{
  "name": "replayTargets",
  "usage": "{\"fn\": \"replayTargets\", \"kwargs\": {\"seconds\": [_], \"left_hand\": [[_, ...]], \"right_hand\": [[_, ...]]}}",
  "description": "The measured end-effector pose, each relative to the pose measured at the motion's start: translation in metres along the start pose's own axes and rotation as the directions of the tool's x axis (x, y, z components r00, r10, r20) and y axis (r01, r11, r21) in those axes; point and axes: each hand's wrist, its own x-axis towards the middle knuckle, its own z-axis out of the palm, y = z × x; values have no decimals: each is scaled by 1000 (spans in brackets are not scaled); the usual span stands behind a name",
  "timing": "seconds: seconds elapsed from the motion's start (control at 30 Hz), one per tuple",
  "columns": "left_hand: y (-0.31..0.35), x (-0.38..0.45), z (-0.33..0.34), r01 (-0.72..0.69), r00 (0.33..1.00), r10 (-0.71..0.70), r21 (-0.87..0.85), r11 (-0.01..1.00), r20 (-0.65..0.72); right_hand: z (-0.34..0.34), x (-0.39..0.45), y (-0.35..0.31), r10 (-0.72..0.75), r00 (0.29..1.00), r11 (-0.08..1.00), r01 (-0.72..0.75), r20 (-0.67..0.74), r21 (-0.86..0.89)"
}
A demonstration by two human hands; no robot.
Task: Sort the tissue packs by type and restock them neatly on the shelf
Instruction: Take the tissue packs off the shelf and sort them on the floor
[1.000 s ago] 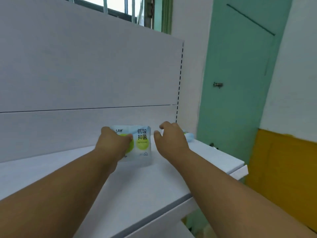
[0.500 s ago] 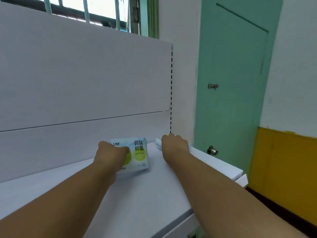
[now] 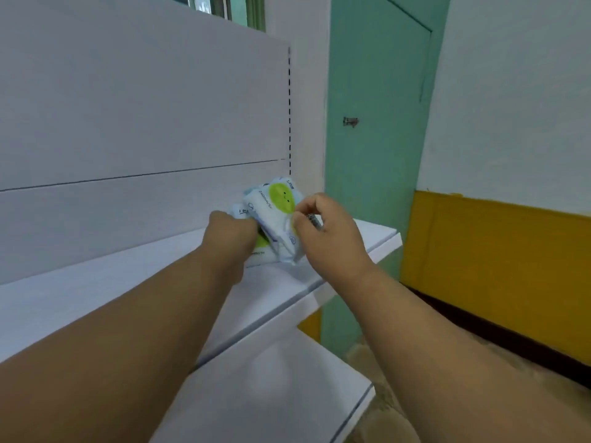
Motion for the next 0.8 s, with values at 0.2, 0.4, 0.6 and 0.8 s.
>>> {"fn": "replayTargets", "kwargs": {"seconds": [0.2, 0.4, 0.6, 0.8], "left_hand": [[7, -94, 67, -46, 977, 53, -37, 998, 208], [-9, -210, 186, -35, 898, 104, -168, 985, 427], [-43, -333, 314, 219, 673, 19, -224, 950, 739], [-59, -446, 396, 414, 301, -27, -105, 904, 953]], "right_hand": [[-94, -60, 31, 213, 970, 973, -200, -114, 114], [-229, -159, 78, 399, 871, 891, -293, -286, 348], [-362, -280, 129, 569, 504, 822, -370, -650, 434], [-428, -384, 119, 520, 39, 789, -404, -853, 462]]}}
